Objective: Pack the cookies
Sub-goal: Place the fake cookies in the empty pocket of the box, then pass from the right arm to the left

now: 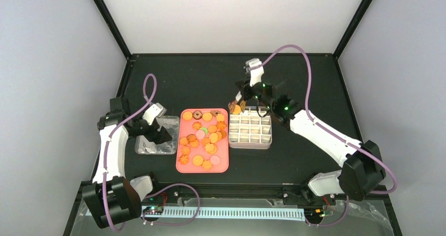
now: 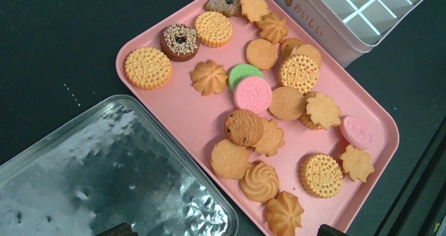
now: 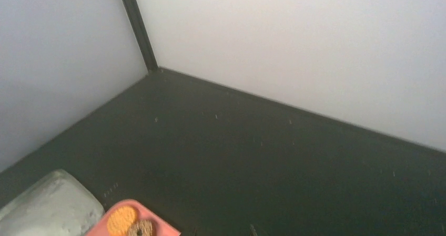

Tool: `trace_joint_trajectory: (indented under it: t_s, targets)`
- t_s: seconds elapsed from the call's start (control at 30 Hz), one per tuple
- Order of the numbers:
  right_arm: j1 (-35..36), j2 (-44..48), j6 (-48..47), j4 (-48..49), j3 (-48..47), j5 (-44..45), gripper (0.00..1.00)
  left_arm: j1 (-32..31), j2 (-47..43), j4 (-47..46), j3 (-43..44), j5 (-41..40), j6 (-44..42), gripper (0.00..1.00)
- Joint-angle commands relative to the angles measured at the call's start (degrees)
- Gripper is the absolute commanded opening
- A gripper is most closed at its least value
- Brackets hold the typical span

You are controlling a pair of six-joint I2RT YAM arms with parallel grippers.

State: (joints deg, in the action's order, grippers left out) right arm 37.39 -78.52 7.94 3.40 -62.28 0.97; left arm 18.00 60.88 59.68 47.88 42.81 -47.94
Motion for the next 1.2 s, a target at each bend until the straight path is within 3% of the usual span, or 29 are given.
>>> trace_joint_trajectory:
  t_s: [0.0,0.3,0.43,0.53,0.7,0.93,1.17]
  targets:
    - [1.0,3.2,2.7,5.7,5.8,3.5,0.01,0.2,-0.4,1.2,2.3,2.5,-1.1,0.92]
    - [1.5,2.9,3.0,6.2,8.5,4.6,0.04,0.2,-1.0,2.1,2.9,2.9,-1.3,0.92]
    - [1.4,2.6,2.8,6.0,7.4,4.7,0.13,0.2,-1.1,2.1,2.8,2.9,-1.4,0.92]
    - [1.5,2.3,1.8,5.7,5.7,4.9,0.26,0.2,-1.1,2.3,3.0,3.1,-1.4,0.92]
    - [1.5,1.2,0.8,4.5,3.2,4.8,0.33,0.2,-1.1,2.5,2.9,3.5,-1.8,0.92]
    - [1.5,0.7,0.4,3.6,2.4,4.7,0.31,0.2,-1.0,2.4,2.7,3.3,-2.1,0.92]
    - [1.4,2.0,0.7,2.5,3.1,5.5,0.09,0.1,-0.7,2.1,2.4,3.9,-2.1,0.92]
